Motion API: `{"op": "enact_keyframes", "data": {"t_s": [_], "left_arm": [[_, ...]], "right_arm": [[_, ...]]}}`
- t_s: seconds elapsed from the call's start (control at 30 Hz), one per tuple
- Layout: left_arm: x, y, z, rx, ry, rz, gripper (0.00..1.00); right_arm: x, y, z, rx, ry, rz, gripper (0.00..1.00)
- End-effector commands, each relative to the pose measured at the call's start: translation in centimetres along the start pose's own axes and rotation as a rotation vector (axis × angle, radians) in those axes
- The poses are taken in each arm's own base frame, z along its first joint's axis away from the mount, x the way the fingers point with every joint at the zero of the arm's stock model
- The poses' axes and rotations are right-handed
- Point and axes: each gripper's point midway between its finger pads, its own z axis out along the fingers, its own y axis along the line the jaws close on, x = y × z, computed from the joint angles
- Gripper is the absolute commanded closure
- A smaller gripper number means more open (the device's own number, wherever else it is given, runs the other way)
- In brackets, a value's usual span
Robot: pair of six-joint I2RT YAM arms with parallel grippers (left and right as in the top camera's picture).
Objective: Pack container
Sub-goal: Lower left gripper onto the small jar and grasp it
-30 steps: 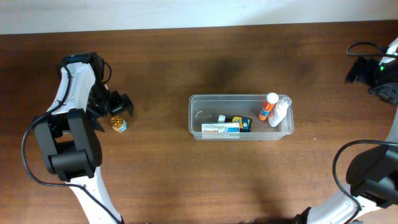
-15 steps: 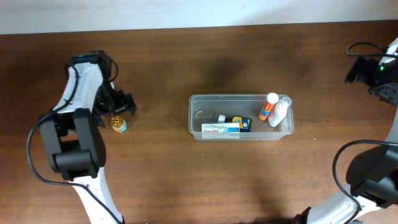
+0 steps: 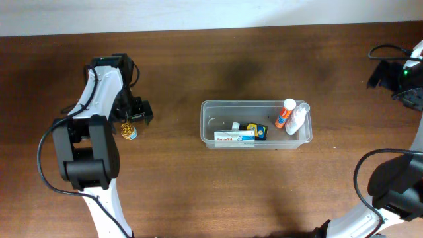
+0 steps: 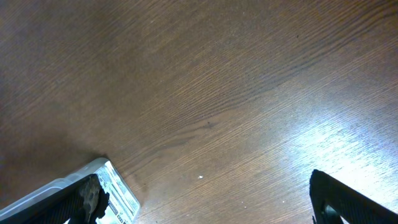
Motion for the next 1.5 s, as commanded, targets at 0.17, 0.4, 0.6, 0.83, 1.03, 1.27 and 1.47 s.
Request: {"op": "enact_keyframes", "data": {"t_s": [0.17, 0.4, 0.6, 0.83, 1.03, 1.27, 1.47], "left_arm": [[0.2, 0.0, 2.0, 0.032, 0.008, 0.031, 0.02], [-0.6, -0.6, 2.0, 0.061, -0.023, 0.037, 0.03], [-0.5, -1.4, 2.7, 0.105, -0.021, 0.052, 0.04], [-0.6, -2.5, 2.8, 0.168, -0.027, 0.077, 0.06], [-1.6, -3.3, 2.6, 0.2, -0.072, 0.116, 0.07], [-1.0, -5.9, 2.3, 0.236, -0.08, 0.211, 0.07], [0.4, -6.4, 2.4, 0.2, -0.045, 0.232, 0.07]], "right_arm": [[0.1, -0.1, 0.0, 0.011, -0.001, 0.002, 0.02], [0.1, -0.1, 0.0, 0.011, -0.001, 0.002, 0.02], [0.1, -0.1, 0.0, 0.011, -0.001, 0.002, 0.01], [0.1, -0.1, 0.0, 0.011, -0.001, 0.002, 0.02], [0.1, -0.1, 0.0, 0.011, -0.001, 0.002, 0.02], [0.1, -0.1, 0.0, 0.011, -0.001, 0.002, 0.02], [0.1, -0.1, 0.0, 0.011, -0.001, 0.002, 0.02]]}}
